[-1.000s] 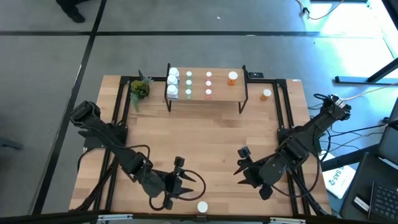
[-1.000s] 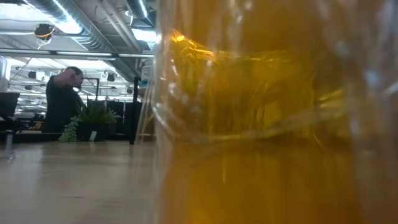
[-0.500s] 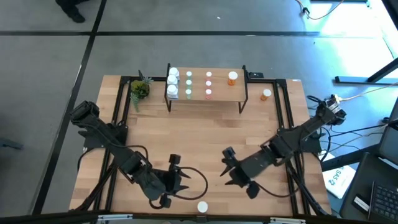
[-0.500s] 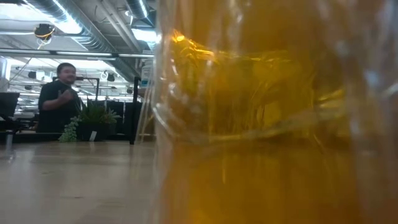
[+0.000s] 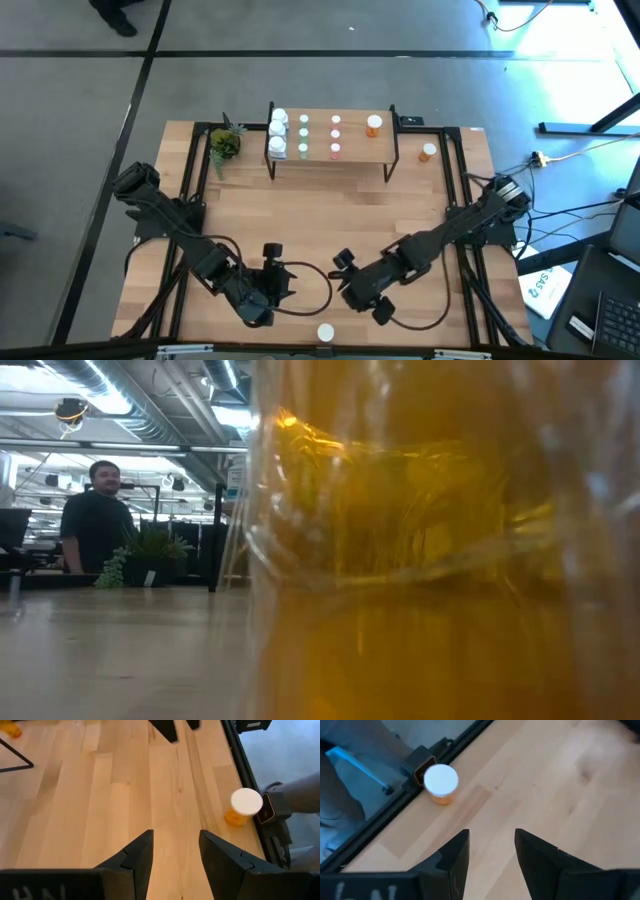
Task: Pick and place medicine bottles onto shelf by color
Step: Put the bottom orange pill bottle on the shelf aligned with the other orange pill bottle
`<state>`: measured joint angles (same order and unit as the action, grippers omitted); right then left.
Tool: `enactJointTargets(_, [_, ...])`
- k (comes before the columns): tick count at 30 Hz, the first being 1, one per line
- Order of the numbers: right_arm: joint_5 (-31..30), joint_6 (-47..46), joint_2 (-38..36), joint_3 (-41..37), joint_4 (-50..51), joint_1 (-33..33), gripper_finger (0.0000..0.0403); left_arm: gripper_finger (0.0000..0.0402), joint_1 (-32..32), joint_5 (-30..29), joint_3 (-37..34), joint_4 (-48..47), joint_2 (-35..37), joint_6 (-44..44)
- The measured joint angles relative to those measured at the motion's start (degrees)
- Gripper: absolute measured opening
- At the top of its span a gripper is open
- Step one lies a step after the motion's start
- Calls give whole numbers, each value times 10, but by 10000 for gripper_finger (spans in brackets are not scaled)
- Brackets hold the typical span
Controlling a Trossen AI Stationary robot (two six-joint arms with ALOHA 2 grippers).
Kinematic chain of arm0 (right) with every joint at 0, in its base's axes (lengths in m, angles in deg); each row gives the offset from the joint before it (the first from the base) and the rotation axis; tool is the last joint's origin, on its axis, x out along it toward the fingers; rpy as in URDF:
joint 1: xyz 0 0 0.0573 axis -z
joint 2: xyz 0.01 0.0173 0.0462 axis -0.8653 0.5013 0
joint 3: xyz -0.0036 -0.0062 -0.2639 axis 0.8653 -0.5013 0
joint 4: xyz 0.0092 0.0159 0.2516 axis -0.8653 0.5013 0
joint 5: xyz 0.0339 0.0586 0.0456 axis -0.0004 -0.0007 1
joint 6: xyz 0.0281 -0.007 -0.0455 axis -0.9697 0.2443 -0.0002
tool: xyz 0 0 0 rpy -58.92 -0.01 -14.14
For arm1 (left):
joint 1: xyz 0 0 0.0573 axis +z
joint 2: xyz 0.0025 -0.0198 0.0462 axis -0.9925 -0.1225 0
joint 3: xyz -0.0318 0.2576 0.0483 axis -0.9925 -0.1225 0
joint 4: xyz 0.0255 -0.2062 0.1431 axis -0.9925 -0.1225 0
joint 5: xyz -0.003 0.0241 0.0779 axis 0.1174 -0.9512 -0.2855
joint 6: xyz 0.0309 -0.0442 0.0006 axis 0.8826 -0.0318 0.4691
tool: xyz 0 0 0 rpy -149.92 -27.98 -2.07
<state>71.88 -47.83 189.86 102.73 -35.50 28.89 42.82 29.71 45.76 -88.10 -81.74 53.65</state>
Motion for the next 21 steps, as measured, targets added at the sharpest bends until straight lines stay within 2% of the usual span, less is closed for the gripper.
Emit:
enactJointTargets(9, [24,18,81,106,66,0,161,151,-2,3,0,-1,0,-16])
enactJointTargets(16, [23,26,95,120,79,-3,161,151,0,0,-1,-24,8,-44])
enactJointTargets(21, [24,15,95,118,79,-4,161,151,-8,-18,-1,-69,39,-64])
